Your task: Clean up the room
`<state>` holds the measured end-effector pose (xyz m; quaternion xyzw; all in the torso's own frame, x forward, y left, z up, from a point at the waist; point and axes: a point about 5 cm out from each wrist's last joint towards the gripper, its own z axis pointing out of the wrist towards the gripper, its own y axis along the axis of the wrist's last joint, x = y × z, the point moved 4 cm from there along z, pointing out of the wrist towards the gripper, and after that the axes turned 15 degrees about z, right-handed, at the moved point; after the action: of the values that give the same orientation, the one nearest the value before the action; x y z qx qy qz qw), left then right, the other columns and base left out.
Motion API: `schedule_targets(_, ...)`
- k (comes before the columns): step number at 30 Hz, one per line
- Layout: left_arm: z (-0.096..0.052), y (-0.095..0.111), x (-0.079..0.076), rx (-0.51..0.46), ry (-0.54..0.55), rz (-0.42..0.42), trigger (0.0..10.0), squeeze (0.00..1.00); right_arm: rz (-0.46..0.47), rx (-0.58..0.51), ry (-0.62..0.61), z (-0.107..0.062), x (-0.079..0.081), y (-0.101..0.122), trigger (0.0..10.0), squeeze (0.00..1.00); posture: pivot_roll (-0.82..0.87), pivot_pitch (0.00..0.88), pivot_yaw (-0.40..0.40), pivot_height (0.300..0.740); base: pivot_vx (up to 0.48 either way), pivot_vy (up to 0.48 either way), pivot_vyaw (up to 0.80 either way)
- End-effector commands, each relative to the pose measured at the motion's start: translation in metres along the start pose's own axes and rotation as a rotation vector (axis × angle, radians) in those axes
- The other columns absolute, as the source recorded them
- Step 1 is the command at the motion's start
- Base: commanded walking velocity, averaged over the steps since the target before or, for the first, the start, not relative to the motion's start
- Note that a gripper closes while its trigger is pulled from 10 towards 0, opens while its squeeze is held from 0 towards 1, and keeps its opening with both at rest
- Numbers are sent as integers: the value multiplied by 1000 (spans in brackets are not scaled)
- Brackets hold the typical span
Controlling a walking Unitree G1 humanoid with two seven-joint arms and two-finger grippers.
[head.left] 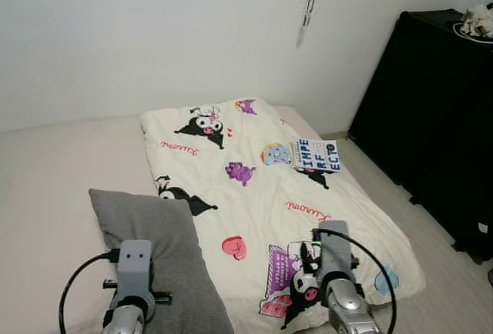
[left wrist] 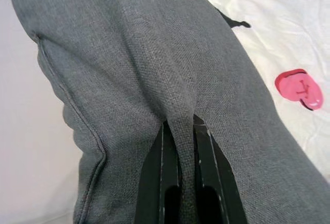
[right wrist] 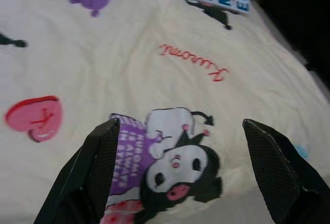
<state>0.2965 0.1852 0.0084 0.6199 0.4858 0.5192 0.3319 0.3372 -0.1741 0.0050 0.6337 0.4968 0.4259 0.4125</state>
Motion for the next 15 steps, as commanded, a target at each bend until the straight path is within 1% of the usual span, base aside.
schedule_targets(1,-1,4,-2,-30,0,6,10000,0,-7,35,-9,-3,-3,-9,10000,0,37,74,-28,740,0,0,0)
schedule_targets(5,0,10,-4,-61,-3,7,10000,0,-10,22,-2,-2,0,-6,10000,0,38,72,-28,740,0,0,0)
schedule_targets(9,1,13,-5,-75,-9,13,10000,0,-25,4,9,0,2,-2,10000,0,38,71,-27,740,0,0,800)
schedule_targets(15,2,20,-5,-108,-13,14,10000,0,-18,-18,18,2,3,5,10000,0,37,76,-28,740,0,0,800)
